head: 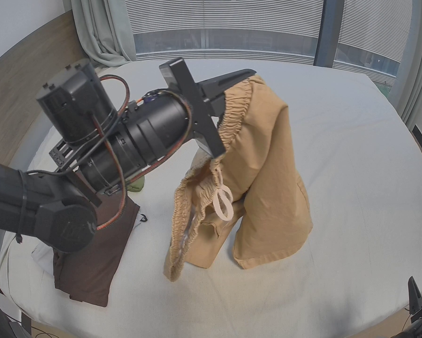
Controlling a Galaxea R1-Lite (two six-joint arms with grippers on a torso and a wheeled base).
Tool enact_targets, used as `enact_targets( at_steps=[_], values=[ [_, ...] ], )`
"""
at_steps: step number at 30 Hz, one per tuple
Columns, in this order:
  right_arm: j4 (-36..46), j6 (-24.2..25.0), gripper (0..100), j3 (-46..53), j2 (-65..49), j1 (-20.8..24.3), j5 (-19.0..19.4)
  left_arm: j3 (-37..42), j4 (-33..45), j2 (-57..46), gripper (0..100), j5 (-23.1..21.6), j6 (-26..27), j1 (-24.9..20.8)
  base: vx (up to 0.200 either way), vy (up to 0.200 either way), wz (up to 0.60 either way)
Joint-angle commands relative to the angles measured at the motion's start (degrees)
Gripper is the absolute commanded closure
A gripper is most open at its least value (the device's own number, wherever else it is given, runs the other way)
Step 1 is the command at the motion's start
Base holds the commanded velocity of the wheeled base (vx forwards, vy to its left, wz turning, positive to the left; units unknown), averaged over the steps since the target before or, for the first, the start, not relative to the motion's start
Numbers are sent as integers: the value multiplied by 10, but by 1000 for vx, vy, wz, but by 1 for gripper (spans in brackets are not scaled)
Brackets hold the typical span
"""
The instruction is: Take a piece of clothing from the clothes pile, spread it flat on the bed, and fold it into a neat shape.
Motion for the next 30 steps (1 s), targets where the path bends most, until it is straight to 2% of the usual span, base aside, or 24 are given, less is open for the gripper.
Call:
enact_targets(
  at_steps=[1,15,20,25,30],
  values=[
    [0,1,0,10,-2,0,0,-29,0,45,100,10,0,-33,0,0,0],
    [0,1,0,10,-2,0,0,-88,-1,129,100,12,-3,-89,0,0,0],
    [0,1,0,10,-2,0,0,-116,-2,136,100,28,-21,-108,0,0,0],
    [0,1,0,10,-2,0,0,-134,-1,125,100,39,-36,-105,0,0,0],
    [0,1,0,10,-2,0,0,-117,0,115,100,41,-58,-88,0,0,0]
  ],
)
